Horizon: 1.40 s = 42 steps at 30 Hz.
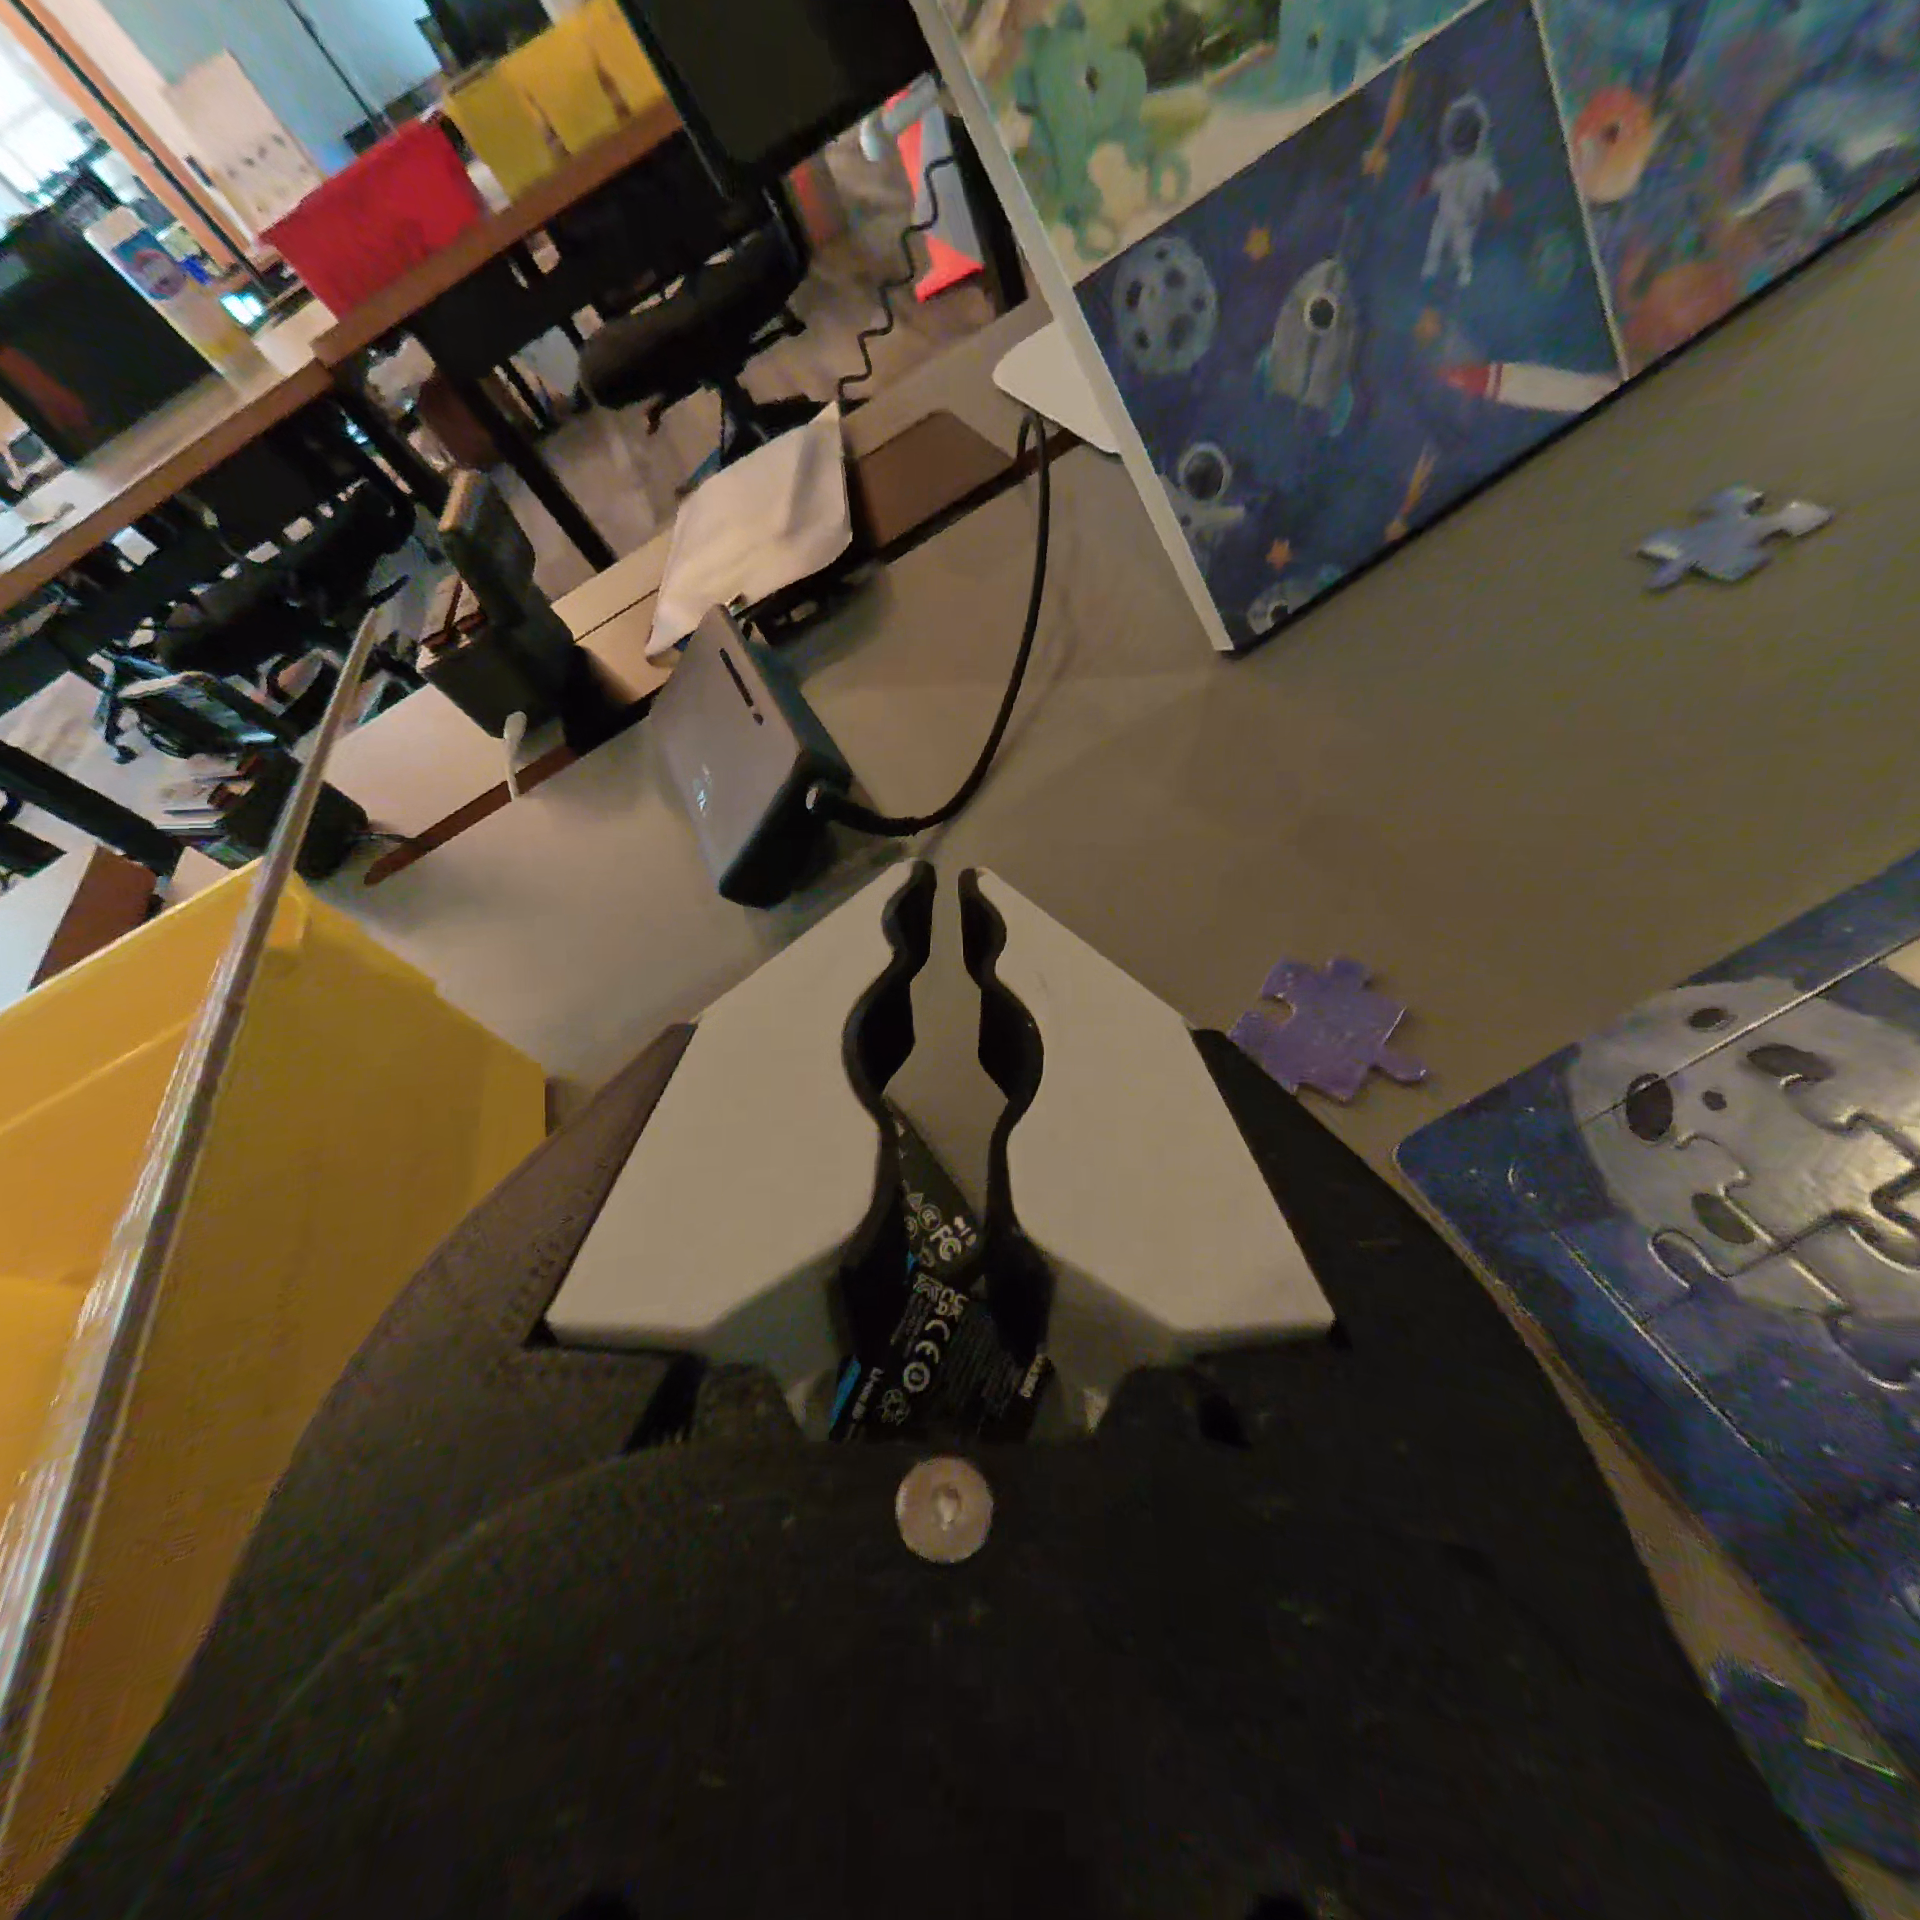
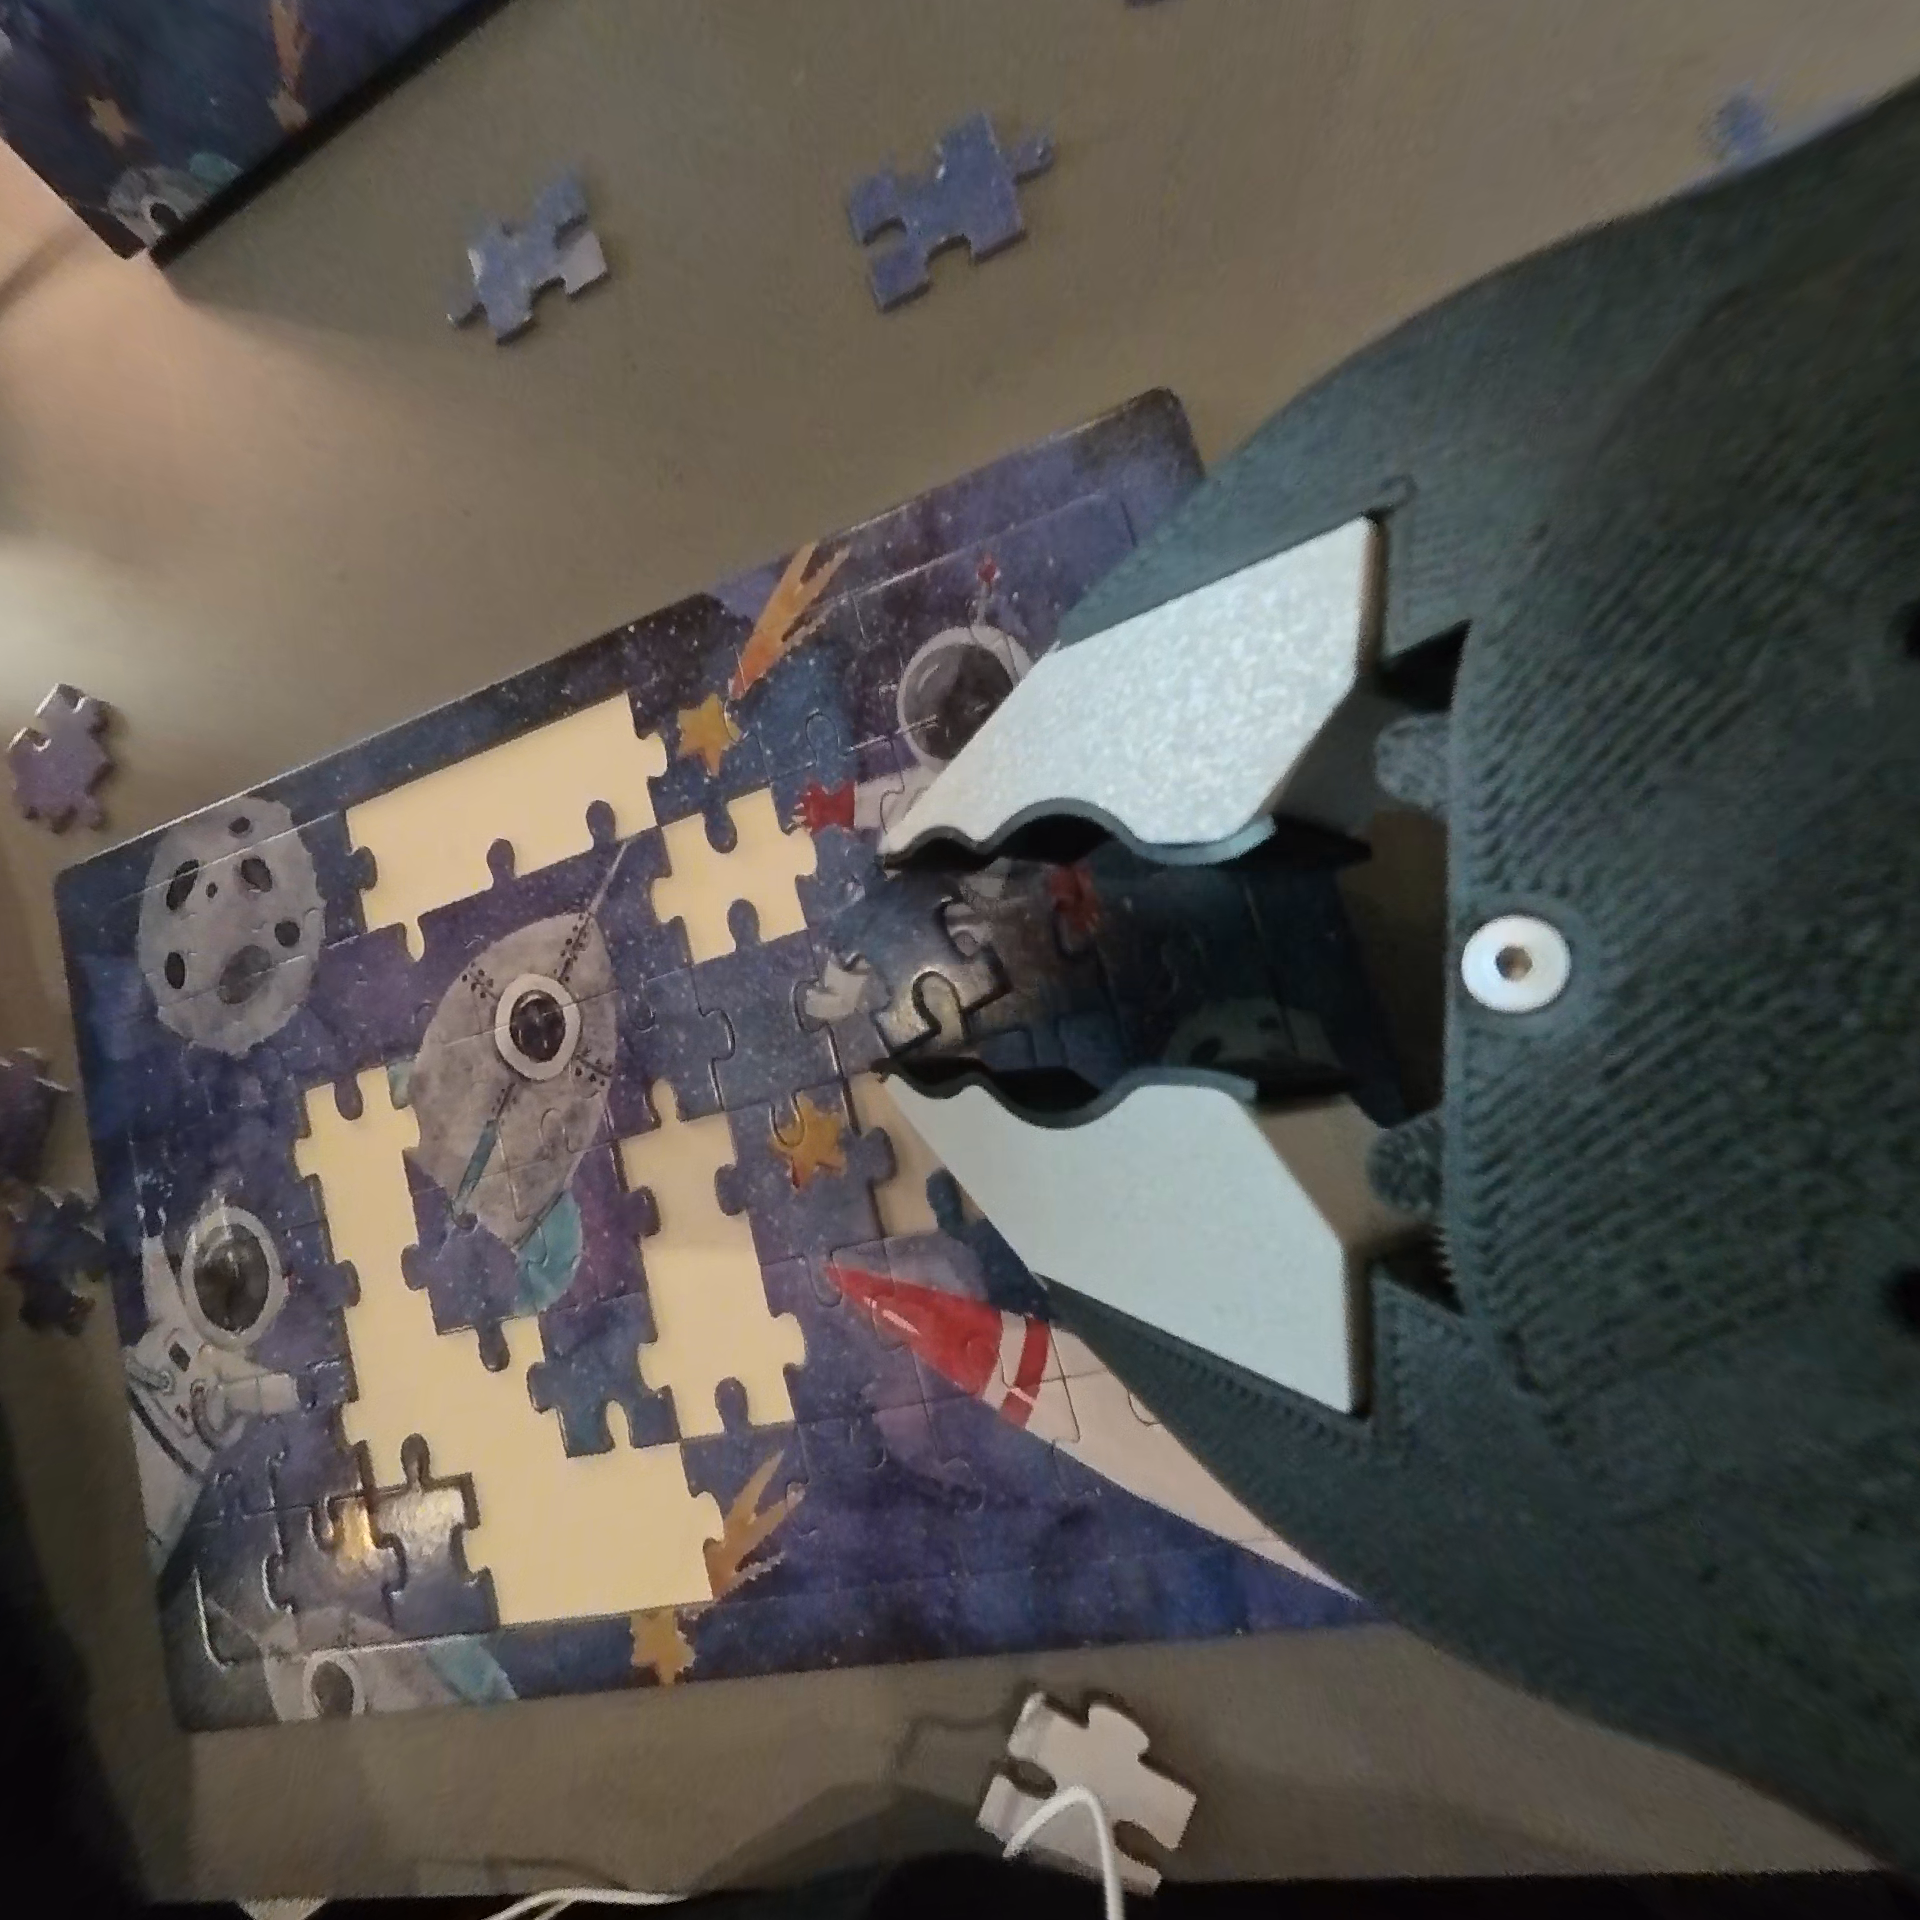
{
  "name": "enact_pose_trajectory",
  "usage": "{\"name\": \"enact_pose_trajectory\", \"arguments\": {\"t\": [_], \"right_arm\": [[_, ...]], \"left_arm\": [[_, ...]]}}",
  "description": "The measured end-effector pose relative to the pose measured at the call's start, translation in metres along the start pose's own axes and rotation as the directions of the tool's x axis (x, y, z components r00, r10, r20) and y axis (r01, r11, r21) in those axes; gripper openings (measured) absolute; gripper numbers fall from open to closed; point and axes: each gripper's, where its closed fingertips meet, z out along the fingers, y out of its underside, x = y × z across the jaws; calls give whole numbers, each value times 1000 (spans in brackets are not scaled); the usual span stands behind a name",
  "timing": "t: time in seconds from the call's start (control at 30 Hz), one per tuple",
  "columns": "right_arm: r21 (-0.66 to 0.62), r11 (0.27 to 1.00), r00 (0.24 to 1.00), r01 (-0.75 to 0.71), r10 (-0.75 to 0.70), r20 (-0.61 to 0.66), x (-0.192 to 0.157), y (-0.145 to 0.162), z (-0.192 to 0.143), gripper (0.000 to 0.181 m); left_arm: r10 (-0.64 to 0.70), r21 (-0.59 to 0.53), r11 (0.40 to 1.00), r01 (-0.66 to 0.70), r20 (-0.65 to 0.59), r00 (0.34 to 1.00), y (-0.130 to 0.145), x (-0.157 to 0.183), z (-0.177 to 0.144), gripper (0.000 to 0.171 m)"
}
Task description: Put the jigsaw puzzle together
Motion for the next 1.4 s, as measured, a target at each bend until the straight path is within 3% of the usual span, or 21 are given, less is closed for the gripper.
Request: {"name": "enact_pose_trajectory", "arguments": {"t": [0.4, 0.83, 1.03, 1.4], "right_arm": [[1, 1000, 999, 28, -28, 28, -13, -3, -3, 29], [43, 999, 1000, -1, 0, 5, -6, -7, -6, 41], [143, 984, 993, 107, -112, 28, -22, -25, -14, 37], [95, 994, 998, 61, -59, -25, -5, -14, -12, 38]], "left_arm": [[-22, -32, 999, 21, -21, 1000, 9, 4, 5, 3], [-31, -44, 999, 29, -66, 997, 10, 15, 8, 3], [-15, -53, 999, 11, -83, 996, 11, 22, 10, 4], [-15, -56, 998, 10, -90, 996, 11, 23, 10, 4]]}}
